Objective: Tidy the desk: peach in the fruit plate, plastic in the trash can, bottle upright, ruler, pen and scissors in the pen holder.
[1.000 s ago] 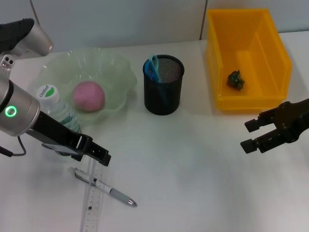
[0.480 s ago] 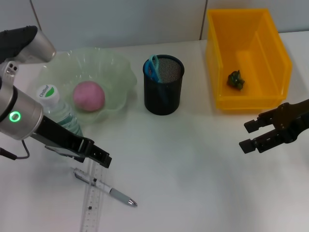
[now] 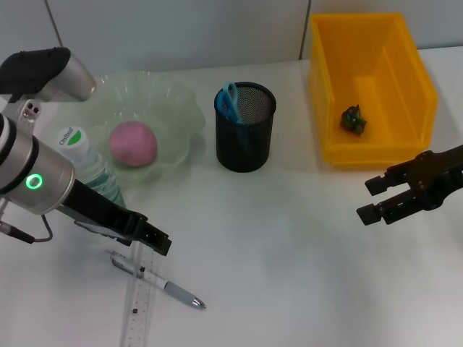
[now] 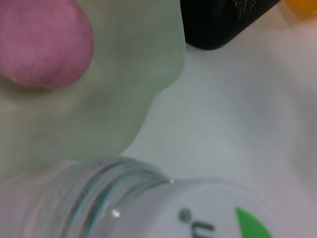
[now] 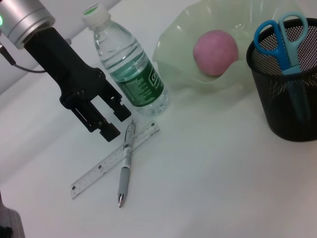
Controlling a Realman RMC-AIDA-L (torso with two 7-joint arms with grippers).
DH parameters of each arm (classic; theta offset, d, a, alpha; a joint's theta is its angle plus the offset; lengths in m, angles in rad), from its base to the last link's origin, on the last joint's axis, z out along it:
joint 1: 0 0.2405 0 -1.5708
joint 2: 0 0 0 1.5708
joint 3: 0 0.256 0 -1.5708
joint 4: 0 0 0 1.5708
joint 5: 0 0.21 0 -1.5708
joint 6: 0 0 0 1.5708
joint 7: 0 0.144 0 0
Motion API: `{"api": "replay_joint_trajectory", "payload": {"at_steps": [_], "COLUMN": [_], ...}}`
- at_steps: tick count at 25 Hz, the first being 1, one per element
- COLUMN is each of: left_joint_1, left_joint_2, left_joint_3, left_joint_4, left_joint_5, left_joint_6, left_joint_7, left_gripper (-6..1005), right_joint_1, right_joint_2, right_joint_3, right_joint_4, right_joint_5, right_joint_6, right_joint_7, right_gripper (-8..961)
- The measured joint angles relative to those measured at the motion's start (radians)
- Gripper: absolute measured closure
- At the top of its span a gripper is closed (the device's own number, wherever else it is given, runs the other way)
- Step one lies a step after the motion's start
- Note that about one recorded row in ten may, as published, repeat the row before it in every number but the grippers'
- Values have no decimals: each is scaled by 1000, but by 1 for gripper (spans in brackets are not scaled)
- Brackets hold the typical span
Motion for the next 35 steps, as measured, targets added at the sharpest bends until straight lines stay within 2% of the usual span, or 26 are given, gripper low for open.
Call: {"api": "replay_joint_trajectory", "payload": {"at_steps": [11, 25, 27, 35], "left_joint_1": [-3, 4, 3, -2], "left_joint_2": [-1, -1, -1, -2], "left_joint_3": [69, 151, 185, 178], "left_joint_4": [-21, 25, 44, 34], "left_joint_5": [1, 2, 7, 10], "left_joint_6": [-46, -49, -57, -69], "left_joint_7": [-2, -47, -73, -78], "left_gripper": [277, 276, 276, 276], "right_joint_1": [-4, -6, -7, -11], "right_joint_2": [3, 4, 4, 5], "right_joint_3": [0, 0, 0, 0], "right_joint_4": [6, 10, 10, 11], "right_joint_5": [0, 0, 0, -1], "right_joint_6": [20, 26, 28, 38], "right_joint_7": [14, 27, 27, 24], "right_gripper": [114, 114, 114, 114]}}
